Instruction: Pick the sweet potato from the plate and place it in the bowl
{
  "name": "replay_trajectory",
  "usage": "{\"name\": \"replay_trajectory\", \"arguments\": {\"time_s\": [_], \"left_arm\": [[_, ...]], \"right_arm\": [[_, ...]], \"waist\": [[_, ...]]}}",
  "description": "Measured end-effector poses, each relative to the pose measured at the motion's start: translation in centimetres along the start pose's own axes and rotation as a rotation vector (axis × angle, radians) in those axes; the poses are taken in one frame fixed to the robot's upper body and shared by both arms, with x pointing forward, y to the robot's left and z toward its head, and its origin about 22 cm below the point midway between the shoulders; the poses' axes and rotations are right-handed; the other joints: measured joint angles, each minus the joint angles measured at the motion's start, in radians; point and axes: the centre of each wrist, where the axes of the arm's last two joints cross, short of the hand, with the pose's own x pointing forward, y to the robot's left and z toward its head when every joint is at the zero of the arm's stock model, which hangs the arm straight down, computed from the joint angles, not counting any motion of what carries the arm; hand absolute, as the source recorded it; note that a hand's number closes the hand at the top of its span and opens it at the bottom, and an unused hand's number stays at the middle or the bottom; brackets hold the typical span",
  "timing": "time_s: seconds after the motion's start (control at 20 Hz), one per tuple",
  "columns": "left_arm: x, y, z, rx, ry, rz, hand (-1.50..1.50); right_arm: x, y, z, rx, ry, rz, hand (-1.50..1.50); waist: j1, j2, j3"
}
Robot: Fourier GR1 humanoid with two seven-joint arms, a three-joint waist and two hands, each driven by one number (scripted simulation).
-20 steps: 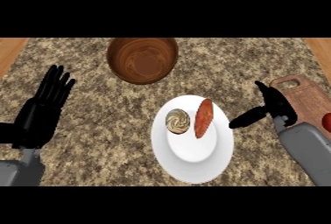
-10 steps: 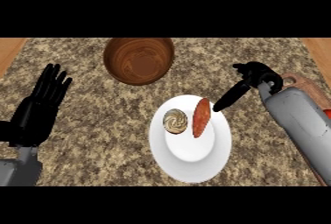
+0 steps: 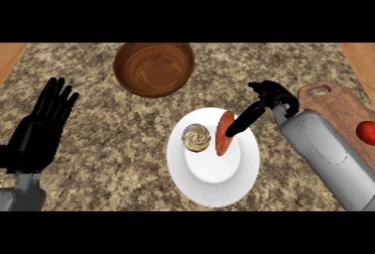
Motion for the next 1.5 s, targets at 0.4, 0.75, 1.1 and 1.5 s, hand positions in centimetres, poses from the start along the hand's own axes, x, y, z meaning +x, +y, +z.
{"name": "replay_trajectory", "arguments": {"time_s": [0.4,0.75,1.1,1.5], "left_arm": [[-0.5,0.0,0.1,0.003,0.006,0.008,0.0],[-0.1,0.1,-0.3,0.006,0.0,0.004,0.0],[-0.3,0.1,-0.6,0.006,0.001,0.001,0.0],[-0.2,0.0,-0.5,0.003,-0.008,0.007,0.0]], "right_arm": [[-1.1,3.2,-0.2,-0.1,-0.016,0.053,-1.5],[-2.0,5.1,-1.4,-0.14,-0.015,0.051,-1.5],[-1.8,6.0,-3.0,-0.122,0.022,0.044,-1.5],[-2.1,7.4,-4.8,-0.09,0.075,0.059,1.5]], "waist": [[-0.003,0.001,0.0],[-0.001,0.002,0.001],[0.002,0.003,0.001],[0.004,0.003,0.001]]}}
